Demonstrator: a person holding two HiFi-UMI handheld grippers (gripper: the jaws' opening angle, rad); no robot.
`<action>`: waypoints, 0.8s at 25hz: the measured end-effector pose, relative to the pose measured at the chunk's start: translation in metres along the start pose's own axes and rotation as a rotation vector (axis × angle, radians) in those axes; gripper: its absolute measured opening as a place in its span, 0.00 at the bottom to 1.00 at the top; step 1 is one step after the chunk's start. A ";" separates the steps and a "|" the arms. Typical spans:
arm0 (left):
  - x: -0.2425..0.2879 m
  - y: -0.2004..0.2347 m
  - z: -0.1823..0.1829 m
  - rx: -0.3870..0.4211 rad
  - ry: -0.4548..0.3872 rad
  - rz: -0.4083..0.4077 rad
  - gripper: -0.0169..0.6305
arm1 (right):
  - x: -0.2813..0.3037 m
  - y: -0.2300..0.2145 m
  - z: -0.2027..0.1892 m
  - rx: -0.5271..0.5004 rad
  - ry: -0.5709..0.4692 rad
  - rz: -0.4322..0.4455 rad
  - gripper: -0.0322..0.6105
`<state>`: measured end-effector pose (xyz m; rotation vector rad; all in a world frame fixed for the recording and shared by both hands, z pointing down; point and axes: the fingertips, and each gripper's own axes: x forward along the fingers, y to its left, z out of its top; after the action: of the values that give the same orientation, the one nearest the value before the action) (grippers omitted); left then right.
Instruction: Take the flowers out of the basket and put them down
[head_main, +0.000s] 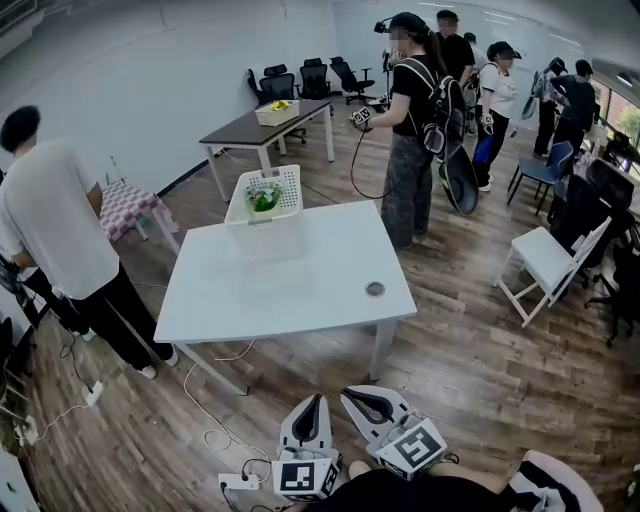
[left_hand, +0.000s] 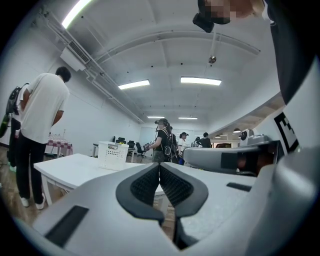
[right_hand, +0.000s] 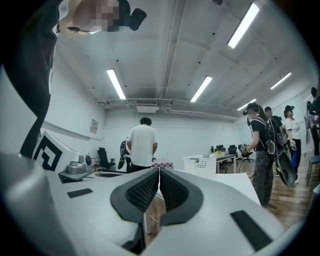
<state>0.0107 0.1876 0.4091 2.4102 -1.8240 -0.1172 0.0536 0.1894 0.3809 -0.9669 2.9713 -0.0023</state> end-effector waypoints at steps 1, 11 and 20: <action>0.001 0.001 -0.002 -0.008 0.005 -0.001 0.04 | 0.001 0.001 -0.002 0.002 0.007 0.004 0.08; 0.007 0.008 0.001 0.017 0.012 -0.010 0.04 | 0.016 0.008 0.001 0.016 -0.016 0.034 0.08; 0.031 0.011 -0.002 0.029 0.025 -0.033 0.04 | 0.025 -0.017 -0.004 0.032 -0.020 -0.009 0.08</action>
<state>0.0088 0.1548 0.4125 2.4506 -1.7882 -0.0638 0.0433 0.1608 0.3844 -0.9704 2.9395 -0.0404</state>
